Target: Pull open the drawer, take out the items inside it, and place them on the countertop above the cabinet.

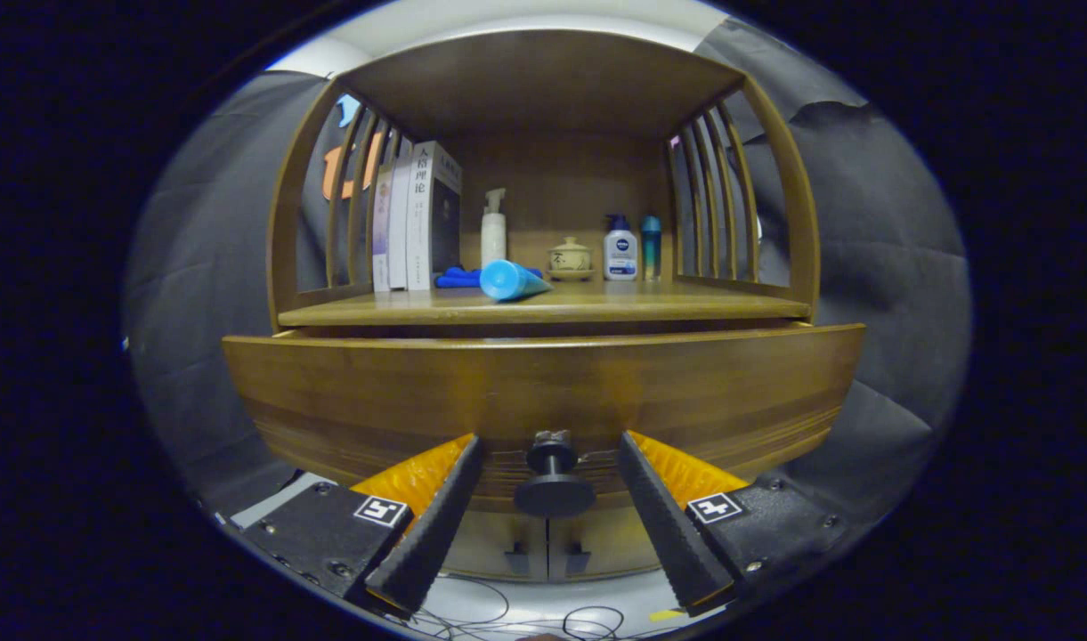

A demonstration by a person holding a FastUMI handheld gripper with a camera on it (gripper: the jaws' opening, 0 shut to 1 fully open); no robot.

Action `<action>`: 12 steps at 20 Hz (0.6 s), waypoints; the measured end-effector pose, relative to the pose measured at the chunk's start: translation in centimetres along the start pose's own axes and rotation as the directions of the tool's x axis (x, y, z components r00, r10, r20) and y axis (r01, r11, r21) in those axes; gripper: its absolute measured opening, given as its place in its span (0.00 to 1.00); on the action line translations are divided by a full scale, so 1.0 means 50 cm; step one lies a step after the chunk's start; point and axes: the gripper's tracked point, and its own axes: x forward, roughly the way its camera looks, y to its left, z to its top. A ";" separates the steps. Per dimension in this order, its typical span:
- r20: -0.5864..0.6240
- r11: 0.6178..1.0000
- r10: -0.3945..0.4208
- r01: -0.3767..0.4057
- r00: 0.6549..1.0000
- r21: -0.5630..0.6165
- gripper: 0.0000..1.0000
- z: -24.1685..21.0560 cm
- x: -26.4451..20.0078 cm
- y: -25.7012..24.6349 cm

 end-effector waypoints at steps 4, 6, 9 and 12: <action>-0.012 1.000 -0.002 0.002 1.000 -0.013 0.99 0.020 0.049 0.006; -0.018 1.000 -0.002 0.002 1.000 -0.014 1.00 0.027 0.071 0.008; -0.019 1.000 -0.009 0.009 1.000 -0.021 1.00 0.034 0.093 0.006; 0.000 0.999 -0.015 0.015 1.000 -0.033 1.00 0.033 0.093 0.006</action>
